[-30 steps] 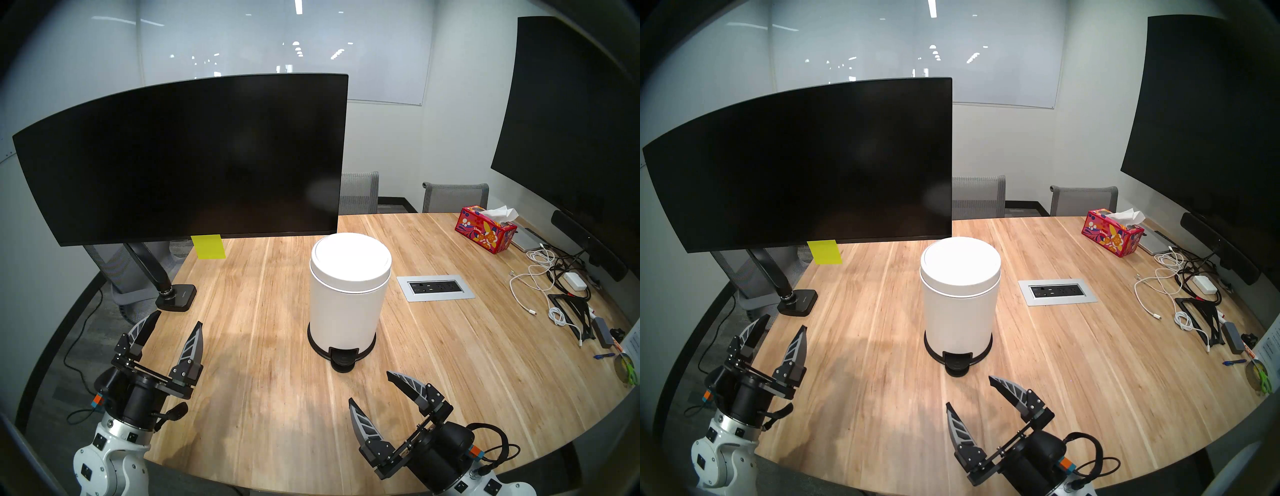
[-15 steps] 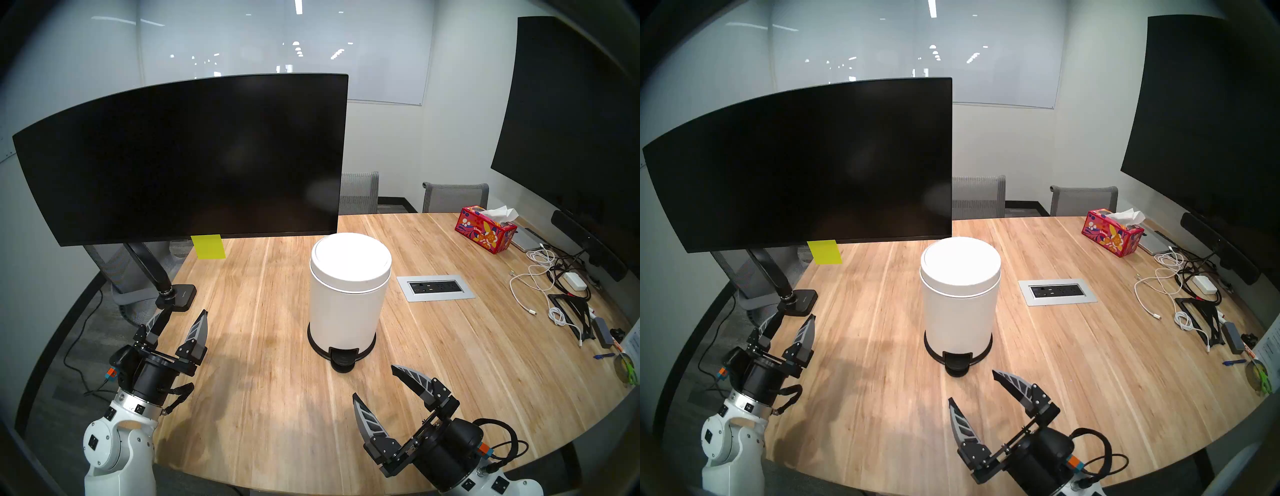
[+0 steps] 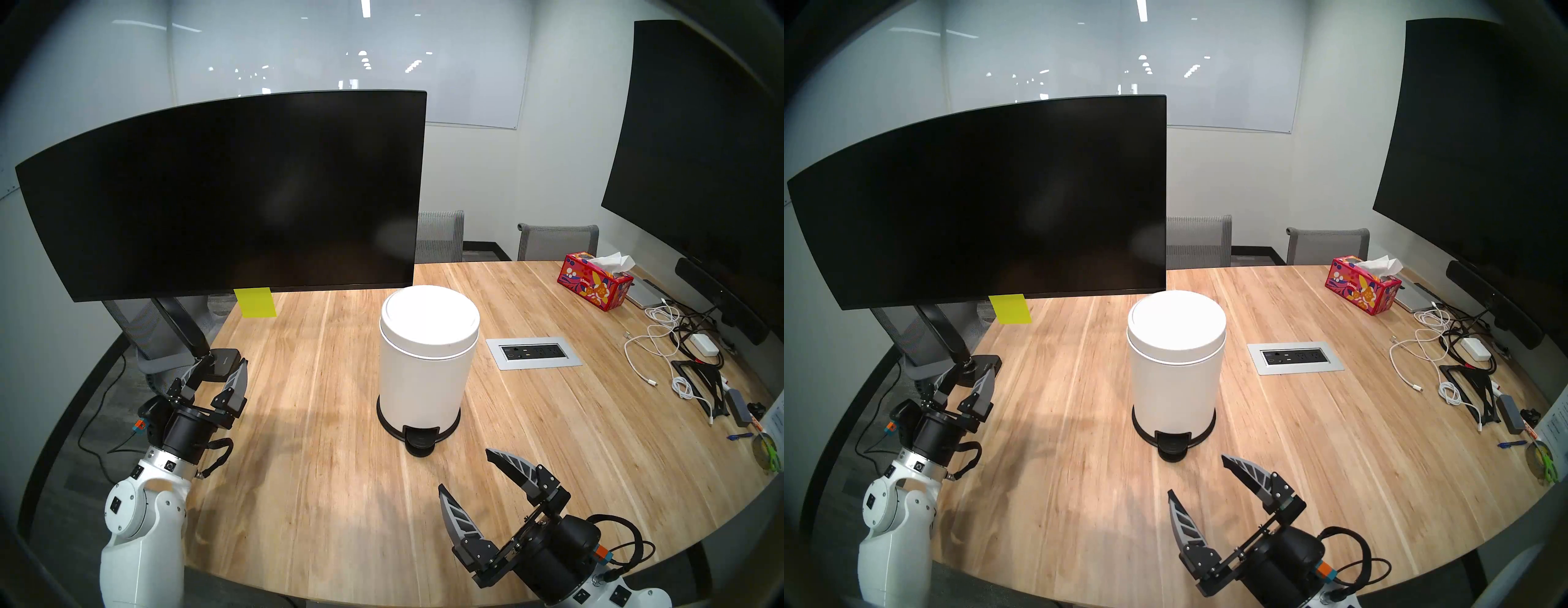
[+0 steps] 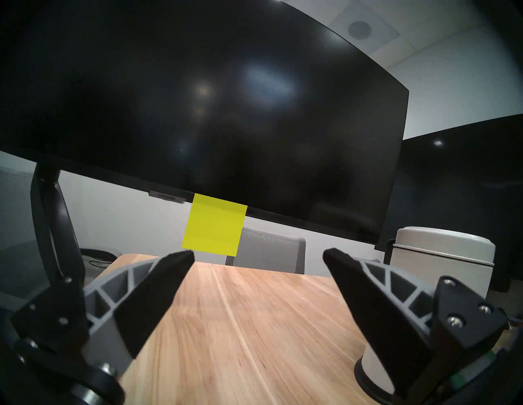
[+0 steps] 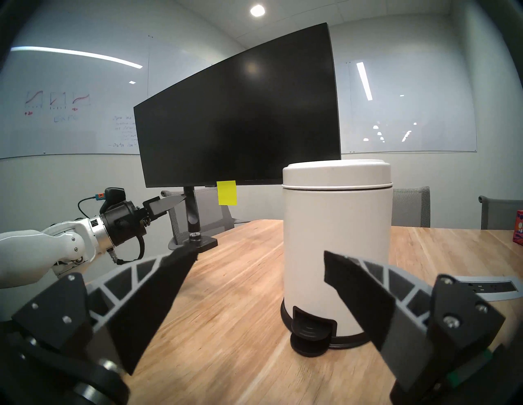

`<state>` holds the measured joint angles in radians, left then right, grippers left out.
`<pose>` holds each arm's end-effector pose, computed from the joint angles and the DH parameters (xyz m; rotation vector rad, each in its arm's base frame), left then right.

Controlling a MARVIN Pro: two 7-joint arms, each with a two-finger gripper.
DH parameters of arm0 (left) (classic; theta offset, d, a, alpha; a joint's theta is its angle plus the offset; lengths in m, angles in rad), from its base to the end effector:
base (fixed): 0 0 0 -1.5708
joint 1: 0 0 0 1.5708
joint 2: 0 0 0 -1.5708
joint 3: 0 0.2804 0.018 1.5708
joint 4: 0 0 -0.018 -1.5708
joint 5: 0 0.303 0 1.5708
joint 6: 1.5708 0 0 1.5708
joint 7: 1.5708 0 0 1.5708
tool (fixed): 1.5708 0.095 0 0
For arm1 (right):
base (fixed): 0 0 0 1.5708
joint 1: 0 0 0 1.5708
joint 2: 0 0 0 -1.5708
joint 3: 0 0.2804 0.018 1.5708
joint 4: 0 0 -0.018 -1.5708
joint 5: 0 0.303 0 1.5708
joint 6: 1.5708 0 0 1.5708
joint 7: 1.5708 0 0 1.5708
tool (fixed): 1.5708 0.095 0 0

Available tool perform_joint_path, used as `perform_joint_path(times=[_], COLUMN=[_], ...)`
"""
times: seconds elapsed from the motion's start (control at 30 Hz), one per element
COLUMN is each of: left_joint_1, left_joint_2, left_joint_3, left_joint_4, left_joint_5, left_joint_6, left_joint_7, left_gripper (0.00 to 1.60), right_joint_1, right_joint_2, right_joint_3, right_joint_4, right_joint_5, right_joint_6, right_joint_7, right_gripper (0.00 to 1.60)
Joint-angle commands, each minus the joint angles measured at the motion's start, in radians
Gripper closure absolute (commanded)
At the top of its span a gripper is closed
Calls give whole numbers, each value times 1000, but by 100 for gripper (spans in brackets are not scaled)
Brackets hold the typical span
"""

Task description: Peel the sticky note off the monitor, open the trash can lid and drop the sticker into the trash can

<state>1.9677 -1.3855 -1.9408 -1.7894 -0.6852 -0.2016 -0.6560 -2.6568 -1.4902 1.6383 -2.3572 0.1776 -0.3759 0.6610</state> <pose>0.2810 0.1336 -0.2772 1.6569 0.0038 2.1845 0.1211 0.0340 -0.2420 -1.7393 -0.5722 -1.9275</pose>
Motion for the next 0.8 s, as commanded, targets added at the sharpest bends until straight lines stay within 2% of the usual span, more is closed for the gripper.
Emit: perform_joint_path(times=[0.0, 0.03, 0.07, 0.33, 0.4, 0.43, 0.47, 0.57, 0.77], left_joint_1=[-110, -133, -145, -212, -252, -236, -268, -281, -359], left_joint_2=[98, 101, 131, 205, 215, 227, 234, 258, 291], left_joint_3=[18, 20, 31, 58, 72, 76, 86, 106, 144], left_joint_4=[38, 55, 72, 124, 162, 154, 185, 203, 280], left_joint_5=[-46, -43, -54, -73, -68, -79, -79, -84, -80], left_joint_6=[-5, -3, -4, 8, 7, 8, 8, 9, 5], left_joint_7=[-16, -15, -12, -3, -2, 3, -1, 21, 32], left_gripper=[0, 0, 0, 0, 0, 0, 0, 0, 0], right_joint_1=[-7, -8, -8, -14, -17, -18, -20, -20, -26], right_joint_2=[-5, -6, -8, -14, -16, -16, -17, -18, -22], right_joint_3=[2, 3, 5, 9, 11, 11, 12, 14, 19], right_joint_4=[-28, -28, -28, -34, -39, -41, -43, -44, -59], right_joint_5=[14, 14, 16, 22, 25, 25, 27, 28, 32], right_joint_6=[-18, -18, -19, -22, -24, -25, -26, -27, -27], right_joint_7=[0, 1, 3, 6, 8, 9, 10, 11, 15], right_gripper=[0, 0, 0, 0, 0, 0, 0, 0, 0])
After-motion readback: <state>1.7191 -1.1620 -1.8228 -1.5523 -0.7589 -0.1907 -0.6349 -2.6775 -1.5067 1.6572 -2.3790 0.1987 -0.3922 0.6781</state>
